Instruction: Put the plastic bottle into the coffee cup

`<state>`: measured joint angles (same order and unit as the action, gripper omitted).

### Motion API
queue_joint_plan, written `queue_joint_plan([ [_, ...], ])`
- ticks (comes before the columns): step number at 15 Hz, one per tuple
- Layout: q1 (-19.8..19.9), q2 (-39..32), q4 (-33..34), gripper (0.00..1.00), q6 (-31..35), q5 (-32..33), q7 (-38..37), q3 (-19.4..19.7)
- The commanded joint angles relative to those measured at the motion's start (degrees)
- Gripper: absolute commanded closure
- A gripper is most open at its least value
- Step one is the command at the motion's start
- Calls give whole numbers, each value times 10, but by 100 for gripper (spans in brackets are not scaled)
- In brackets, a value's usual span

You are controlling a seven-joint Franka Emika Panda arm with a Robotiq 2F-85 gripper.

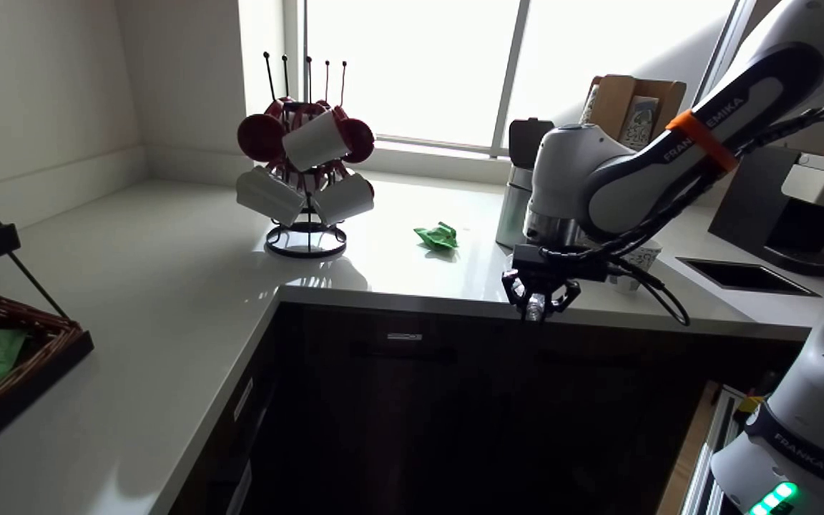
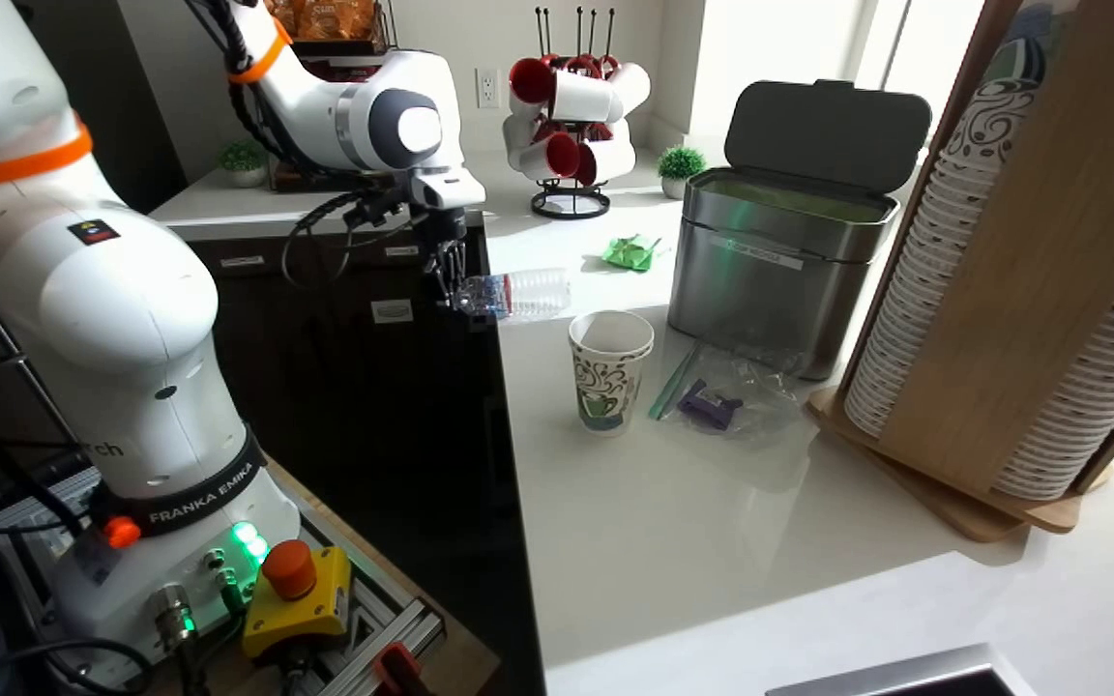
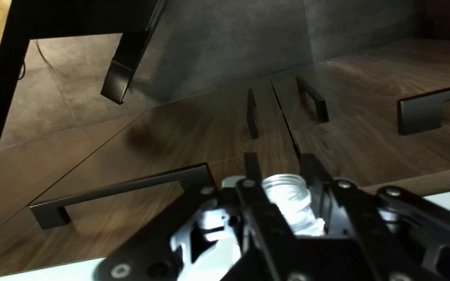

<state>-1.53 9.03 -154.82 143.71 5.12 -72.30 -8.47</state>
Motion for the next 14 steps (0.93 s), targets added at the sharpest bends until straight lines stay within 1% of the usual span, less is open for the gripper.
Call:
queue_joint_plan([
  [1, -7, 31, -13, 92, 4, -64, 69, 24],
  [4, -12, 62, -9, 92, -16, -144, 165, 49],
  [7, -7, 92, -2, 92, -50, -188, 242, 66],
  [8, 0, 103, 1, 92, -75, -183, 255, 68],
  [10, 15, 121, 10, 92, -137, -152, 272, 66],
  [14, 25, 170, 22, 92, -238, -173, 352, 85],
])
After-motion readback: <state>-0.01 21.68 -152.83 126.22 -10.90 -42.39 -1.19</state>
